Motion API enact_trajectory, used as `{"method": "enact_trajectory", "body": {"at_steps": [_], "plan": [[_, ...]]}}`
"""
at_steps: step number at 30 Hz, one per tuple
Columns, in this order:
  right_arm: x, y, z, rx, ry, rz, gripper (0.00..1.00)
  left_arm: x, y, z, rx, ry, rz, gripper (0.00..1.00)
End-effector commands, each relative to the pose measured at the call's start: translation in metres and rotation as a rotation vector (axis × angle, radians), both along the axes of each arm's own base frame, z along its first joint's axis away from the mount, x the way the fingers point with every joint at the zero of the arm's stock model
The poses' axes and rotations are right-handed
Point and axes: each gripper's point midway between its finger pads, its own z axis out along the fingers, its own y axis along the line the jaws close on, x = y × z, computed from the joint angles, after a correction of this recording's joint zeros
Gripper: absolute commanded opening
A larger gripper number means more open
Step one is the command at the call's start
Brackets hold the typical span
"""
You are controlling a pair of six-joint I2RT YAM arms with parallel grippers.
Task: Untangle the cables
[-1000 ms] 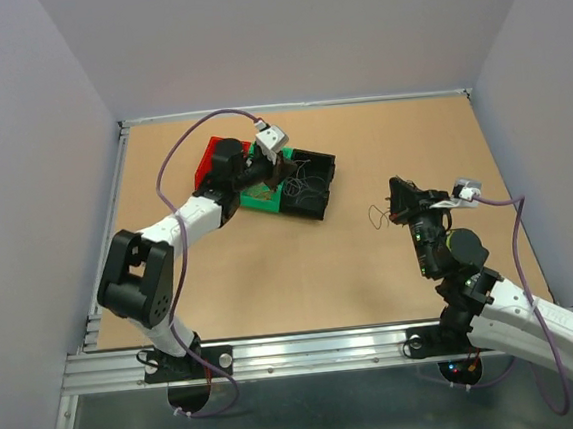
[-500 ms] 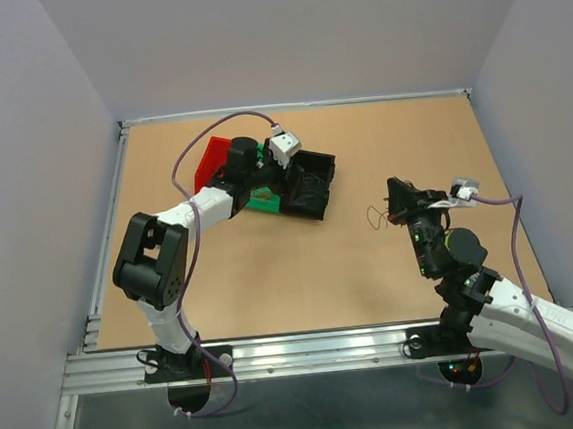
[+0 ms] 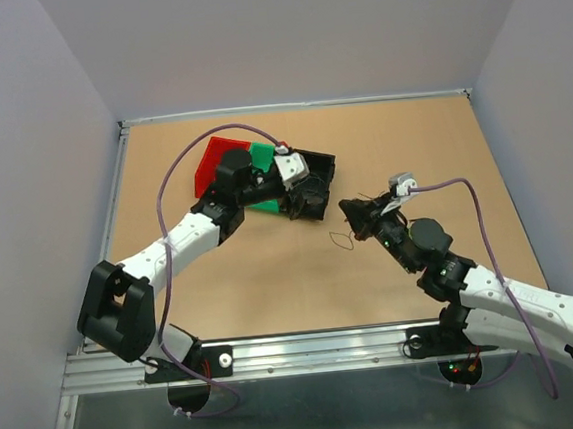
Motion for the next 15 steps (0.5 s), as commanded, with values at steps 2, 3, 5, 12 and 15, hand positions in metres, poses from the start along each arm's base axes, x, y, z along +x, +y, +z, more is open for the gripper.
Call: {"method": "enact_trajectory", "body": {"at_steps": [2,3,5,12,15], "plan": [[-0.026,0.031,0.06,0.076,-0.173,0.224,0.01,-0.05,-0.026,-0.015,0.074,-0.046,-0.209,0.98],[-0.029,0.034,0.06,0.079,-0.184,0.25,0.01,-0.057,-0.031,-0.021,0.09,-0.04,-0.229,0.98],[-0.034,0.036,0.064,0.086,-0.201,0.275,0.01,-0.061,-0.034,-0.027,0.103,-0.024,-0.242,0.97],[-0.038,0.03,0.066,0.113,-0.229,0.274,0.01,-0.071,-0.045,-0.041,0.127,0.045,-0.322,0.97],[-0.04,0.02,0.073,0.142,-0.256,0.24,0.01,-0.077,-0.047,-0.04,0.125,0.056,-0.357,0.97]]}}
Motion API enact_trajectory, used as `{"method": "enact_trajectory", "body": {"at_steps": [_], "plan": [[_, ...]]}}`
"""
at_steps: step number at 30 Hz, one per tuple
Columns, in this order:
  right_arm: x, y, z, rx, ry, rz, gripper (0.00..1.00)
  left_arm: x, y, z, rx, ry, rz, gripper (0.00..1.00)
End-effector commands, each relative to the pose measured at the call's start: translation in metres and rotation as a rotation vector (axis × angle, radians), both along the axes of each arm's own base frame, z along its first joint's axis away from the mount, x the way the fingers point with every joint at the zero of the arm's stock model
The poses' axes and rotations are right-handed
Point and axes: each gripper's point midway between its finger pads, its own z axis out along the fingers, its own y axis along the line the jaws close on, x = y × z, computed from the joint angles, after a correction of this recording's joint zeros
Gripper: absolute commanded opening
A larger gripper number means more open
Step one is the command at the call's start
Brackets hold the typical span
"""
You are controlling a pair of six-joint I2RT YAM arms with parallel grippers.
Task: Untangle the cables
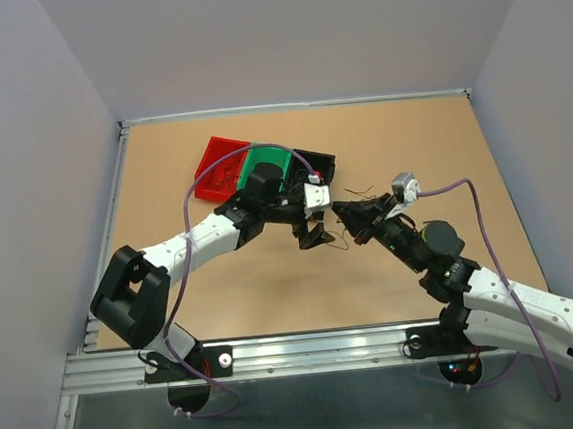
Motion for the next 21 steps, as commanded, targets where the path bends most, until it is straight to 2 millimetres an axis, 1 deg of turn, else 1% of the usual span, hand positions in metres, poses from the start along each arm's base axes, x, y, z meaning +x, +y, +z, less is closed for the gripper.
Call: {"method": "enact_trajectory", "body": {"at_steps": [1,3,5,6,12,15,17,18,21], "plan": [[-0.007,-0.014,0.035,0.104,-0.102,-0.022,0.01,-0.01,-0.01,0.028,-0.054,-0.03,-0.092,0.97],[-0.005,-0.019,0.033,0.115,-0.098,-0.049,0.0,-0.015,-0.009,0.028,-0.057,-0.015,-0.118,0.98],[-0.006,-0.025,0.037,0.136,-0.106,-0.065,0.0,-0.021,-0.009,0.029,-0.056,-0.003,-0.144,0.97],[-0.004,-0.029,0.034,0.141,-0.096,-0.087,0.01,-0.023,-0.009,0.032,-0.062,-0.004,-0.158,0.97],[0.0,-0.041,0.036,0.172,-0.088,-0.143,0.0,-0.027,-0.007,0.04,-0.075,-0.009,-0.166,0.97],[0.0,-0.041,0.035,0.175,-0.084,-0.143,0.01,-0.029,-0.006,0.043,-0.084,-0.013,-0.171,0.97],[0.0,-0.039,0.035,0.17,-0.084,-0.138,0.01,-0.032,-0.007,0.04,-0.089,0.013,-0.171,0.97],[0.0,-0.038,0.035,0.171,-0.082,-0.135,0.0,-0.028,-0.009,0.042,-0.099,0.002,-0.159,0.98],[0.0,-0.036,0.034,0.169,-0.081,-0.127,0.01,-0.026,-0.012,0.039,-0.099,0.003,-0.14,0.99]]}}
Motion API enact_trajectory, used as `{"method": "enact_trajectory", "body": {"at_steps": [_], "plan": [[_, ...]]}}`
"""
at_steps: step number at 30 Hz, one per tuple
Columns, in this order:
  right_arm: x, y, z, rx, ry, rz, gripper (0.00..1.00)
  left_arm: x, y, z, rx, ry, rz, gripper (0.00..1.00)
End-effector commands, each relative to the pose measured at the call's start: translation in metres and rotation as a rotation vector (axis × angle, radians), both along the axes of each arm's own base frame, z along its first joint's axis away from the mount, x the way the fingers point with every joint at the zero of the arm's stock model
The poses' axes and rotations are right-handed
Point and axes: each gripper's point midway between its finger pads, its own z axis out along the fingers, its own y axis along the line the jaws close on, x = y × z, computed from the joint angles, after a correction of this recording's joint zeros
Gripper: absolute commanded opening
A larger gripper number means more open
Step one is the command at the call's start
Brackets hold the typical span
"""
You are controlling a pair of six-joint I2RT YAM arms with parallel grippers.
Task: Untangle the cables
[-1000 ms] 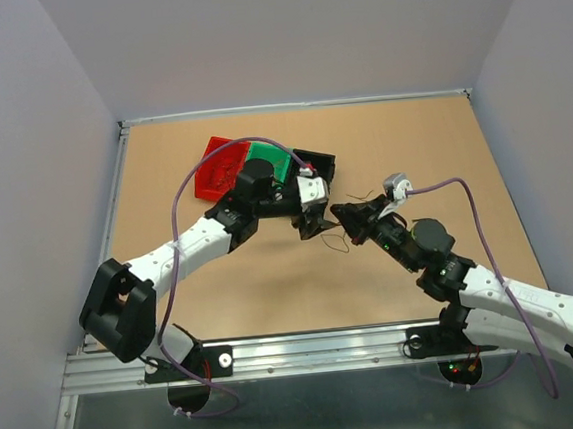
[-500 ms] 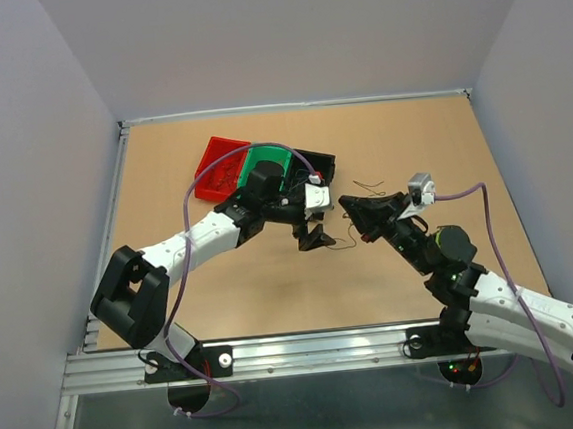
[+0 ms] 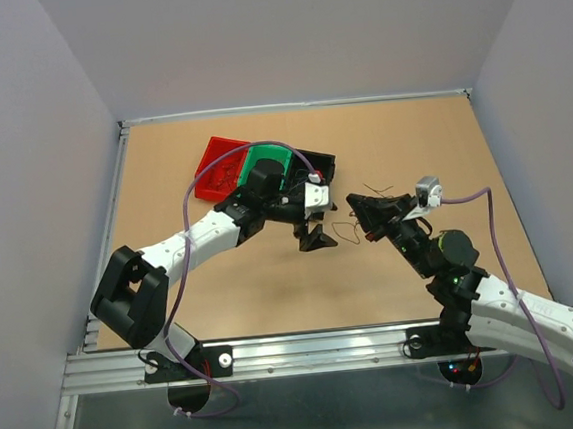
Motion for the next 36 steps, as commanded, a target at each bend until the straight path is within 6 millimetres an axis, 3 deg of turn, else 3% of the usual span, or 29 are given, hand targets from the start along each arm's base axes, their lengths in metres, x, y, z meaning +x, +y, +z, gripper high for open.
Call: {"method": "enact_trajectory", "body": {"at_steps": [1,7,11,13,14,17,18,21,24,25,28,29,30,33,36], "plan": [[-0.002,-0.003,0.012,0.049,-0.032,-0.005,0.01,-0.003,-0.007,0.026,-0.07,-0.045,-0.003,0.99],[-0.003,-0.002,0.015,0.062,-0.036,0.006,0.01,0.002,-0.016,0.02,-0.067,-0.051,0.057,0.99],[-0.003,-0.005,0.016,0.071,-0.037,-0.005,0.01,0.0,-0.025,0.007,-0.03,-0.044,0.061,0.88],[-0.001,-0.008,0.016,0.078,-0.031,-0.021,0.01,-0.005,-0.029,-0.002,0.0,-0.038,0.039,0.73],[-0.001,-0.008,0.015,0.08,-0.029,-0.022,0.01,-0.005,-0.032,-0.001,0.005,-0.057,0.027,0.55],[0.0,-0.015,0.017,0.096,-0.025,-0.051,0.0,-0.009,-0.034,-0.012,0.045,-0.049,0.003,0.24],[0.001,-0.017,0.016,0.103,-0.021,-0.059,0.01,-0.01,-0.033,-0.014,0.055,-0.052,-0.002,0.0],[0.006,-0.03,0.018,0.138,-0.006,-0.125,0.02,-0.005,-0.032,-0.014,0.063,-0.068,0.016,0.0],[0.012,-0.062,0.017,0.206,0.024,-0.262,0.06,0.013,-0.027,-0.003,0.046,-0.071,0.089,0.0],[0.017,-0.081,0.013,0.243,0.054,-0.358,0.07,0.02,-0.024,0.001,0.033,-0.063,0.115,0.0],[0.015,-0.126,0.008,0.349,0.098,-0.525,0.09,0.056,-0.009,0.012,-0.011,0.002,0.241,0.0],[0.015,-0.147,0.001,0.397,0.131,-0.622,0.01,0.069,-0.004,0.018,-0.029,0.021,0.274,0.0],[0.009,-0.167,-0.003,0.462,0.149,-0.689,0.01,0.086,0.006,0.02,-0.045,0.062,0.321,0.0],[-0.004,-0.195,-0.001,0.585,0.153,-0.742,0.01,0.12,0.028,0.031,-0.092,0.08,0.432,0.0],[-0.012,-0.213,-0.003,0.636,0.156,-0.784,0.05,0.14,0.045,0.038,-0.127,0.073,0.552,0.0]]}}
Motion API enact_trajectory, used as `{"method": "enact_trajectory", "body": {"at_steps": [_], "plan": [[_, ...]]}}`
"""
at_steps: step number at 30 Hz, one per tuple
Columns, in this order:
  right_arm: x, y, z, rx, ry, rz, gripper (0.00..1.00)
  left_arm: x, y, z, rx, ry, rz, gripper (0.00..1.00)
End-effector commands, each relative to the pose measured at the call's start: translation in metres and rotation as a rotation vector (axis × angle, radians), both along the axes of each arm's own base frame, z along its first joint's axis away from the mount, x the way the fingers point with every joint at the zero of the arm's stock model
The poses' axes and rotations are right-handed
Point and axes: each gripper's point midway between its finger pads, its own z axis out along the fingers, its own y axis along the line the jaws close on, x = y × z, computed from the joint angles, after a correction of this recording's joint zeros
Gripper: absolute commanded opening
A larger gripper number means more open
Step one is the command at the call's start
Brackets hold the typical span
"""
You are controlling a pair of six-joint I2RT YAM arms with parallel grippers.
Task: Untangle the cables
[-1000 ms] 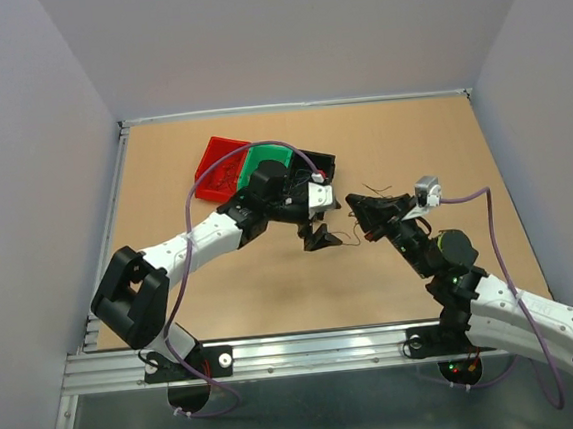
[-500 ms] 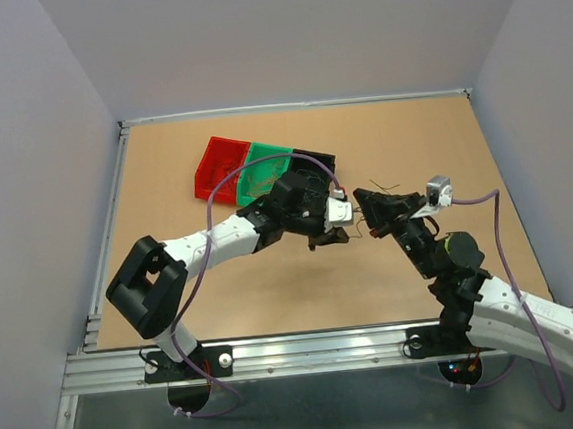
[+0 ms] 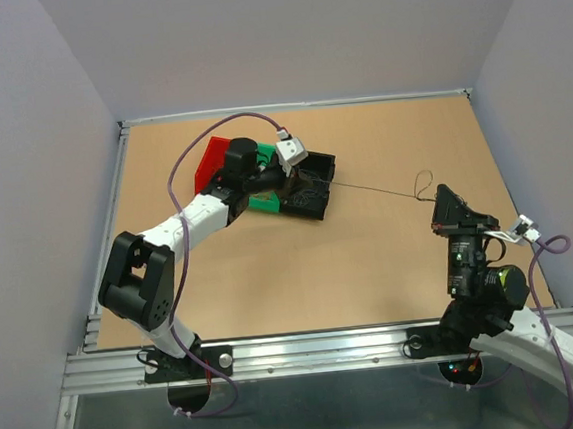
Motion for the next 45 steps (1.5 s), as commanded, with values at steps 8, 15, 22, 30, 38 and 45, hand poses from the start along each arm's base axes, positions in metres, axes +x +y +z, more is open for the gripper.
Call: {"method": "enact_trajectory", "body": {"at_steps": [8,15,22,30,38,45], "plan": [[-0.031,-0.083,-0.015,0.29,0.052,-0.254,0.03,0.086,0.114,0.094,-0.279,-0.071,0.545,0.0],[-0.032,-0.086,-0.014,0.291,0.063,-0.269,0.12,0.103,0.176,0.112,-0.408,-0.015,0.644,0.0],[-0.031,-0.083,-0.012,0.28,0.053,-0.254,0.03,0.098,0.184,0.12,-0.422,-0.053,0.685,0.0],[-0.017,-0.038,0.005,0.088,-0.019,-0.101,0.02,0.057,0.164,0.156,-0.453,-0.152,0.5,0.0],[0.019,0.052,0.011,-0.248,0.055,0.12,0.02,0.031,0.144,0.164,-0.428,-0.26,0.462,0.0],[0.039,0.104,-0.005,-0.403,0.114,0.249,0.01,0.008,0.131,0.175,-0.418,-0.35,0.447,0.0]]}}
